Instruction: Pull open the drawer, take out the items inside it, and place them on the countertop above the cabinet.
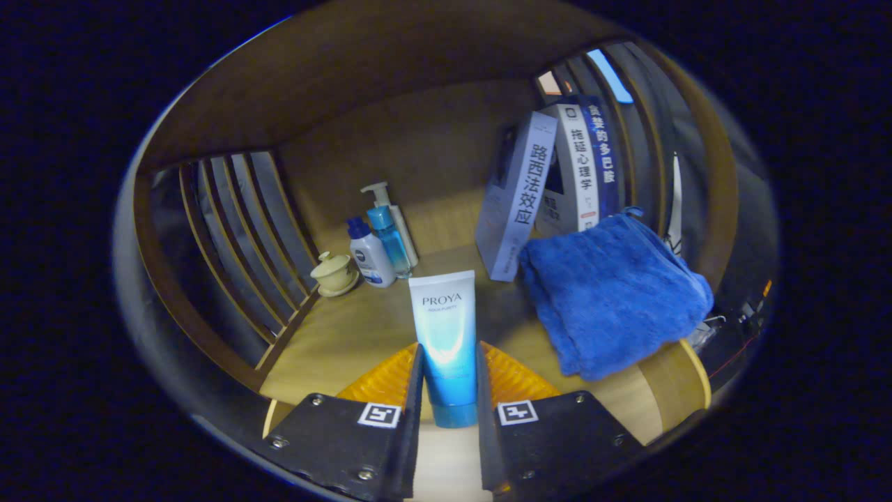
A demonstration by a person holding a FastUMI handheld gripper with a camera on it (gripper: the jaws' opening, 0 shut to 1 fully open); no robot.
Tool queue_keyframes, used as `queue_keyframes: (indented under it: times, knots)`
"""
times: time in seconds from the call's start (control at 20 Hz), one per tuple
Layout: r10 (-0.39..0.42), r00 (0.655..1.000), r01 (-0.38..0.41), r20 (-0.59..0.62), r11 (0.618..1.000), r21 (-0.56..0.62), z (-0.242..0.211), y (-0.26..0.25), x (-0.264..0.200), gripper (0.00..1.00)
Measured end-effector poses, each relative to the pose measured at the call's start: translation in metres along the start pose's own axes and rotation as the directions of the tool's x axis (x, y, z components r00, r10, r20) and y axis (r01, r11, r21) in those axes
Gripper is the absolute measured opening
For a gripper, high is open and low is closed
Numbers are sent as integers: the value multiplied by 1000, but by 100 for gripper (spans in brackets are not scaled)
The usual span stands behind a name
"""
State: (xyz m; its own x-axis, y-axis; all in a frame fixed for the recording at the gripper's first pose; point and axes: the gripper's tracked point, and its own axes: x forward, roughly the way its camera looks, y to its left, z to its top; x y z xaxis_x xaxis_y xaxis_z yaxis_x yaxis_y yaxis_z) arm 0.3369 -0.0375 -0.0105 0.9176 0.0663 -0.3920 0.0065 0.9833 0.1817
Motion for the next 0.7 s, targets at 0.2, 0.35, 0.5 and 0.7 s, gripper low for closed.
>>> queue_keyframes:
  times: [0.2, 0.35, 0.5, 0.7]
  knots:
    - [3, 1000, -3, -1, 1000, 1, -10, 8, 29, 36]
    - [7, 1000, -7, -7, 999, 32, -12, 13, 39, 36]
    - [-5, 1000, 5, -3, 999, 41, -12, 10, 47, 36]
    - [-18, 1000, 19, -21, 999, 48, -24, 10, 51, 44]
